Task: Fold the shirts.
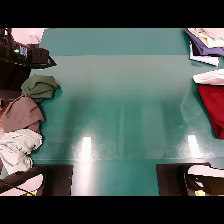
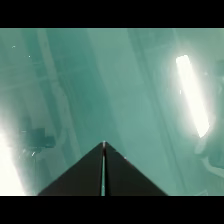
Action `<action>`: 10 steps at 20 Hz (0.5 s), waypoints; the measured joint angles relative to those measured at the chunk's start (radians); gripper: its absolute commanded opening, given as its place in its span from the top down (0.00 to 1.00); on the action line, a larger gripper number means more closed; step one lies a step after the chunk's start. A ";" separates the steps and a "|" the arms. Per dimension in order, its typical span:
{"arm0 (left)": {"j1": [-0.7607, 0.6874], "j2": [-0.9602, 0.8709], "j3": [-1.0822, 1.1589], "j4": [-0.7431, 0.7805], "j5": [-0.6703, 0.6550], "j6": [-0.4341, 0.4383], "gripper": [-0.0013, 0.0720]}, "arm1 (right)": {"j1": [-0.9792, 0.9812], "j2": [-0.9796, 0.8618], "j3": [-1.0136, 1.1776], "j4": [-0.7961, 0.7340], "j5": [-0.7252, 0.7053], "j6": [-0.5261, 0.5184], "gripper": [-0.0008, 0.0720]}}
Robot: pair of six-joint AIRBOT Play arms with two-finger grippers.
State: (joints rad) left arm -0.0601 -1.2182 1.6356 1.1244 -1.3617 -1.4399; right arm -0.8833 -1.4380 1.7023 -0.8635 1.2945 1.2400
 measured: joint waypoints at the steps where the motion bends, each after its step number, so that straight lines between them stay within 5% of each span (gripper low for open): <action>1: -0.001 0.000 0.000 0.000 0.000 0.000 0.94 | -0.007 0.000 0.010 -0.005 0.025 0.008 0.97; 10: -0.001 0.000 0.000 0.005 0.001 0.014 0.94 | -0.090 0.049 -0.061 -0.294 0.196 0.181 0.96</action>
State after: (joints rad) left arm -0.0608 -1.2182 1.6356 1.1290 -1.3605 -1.4258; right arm -0.9733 -1.3888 1.6413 -1.1572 1.4906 1.4208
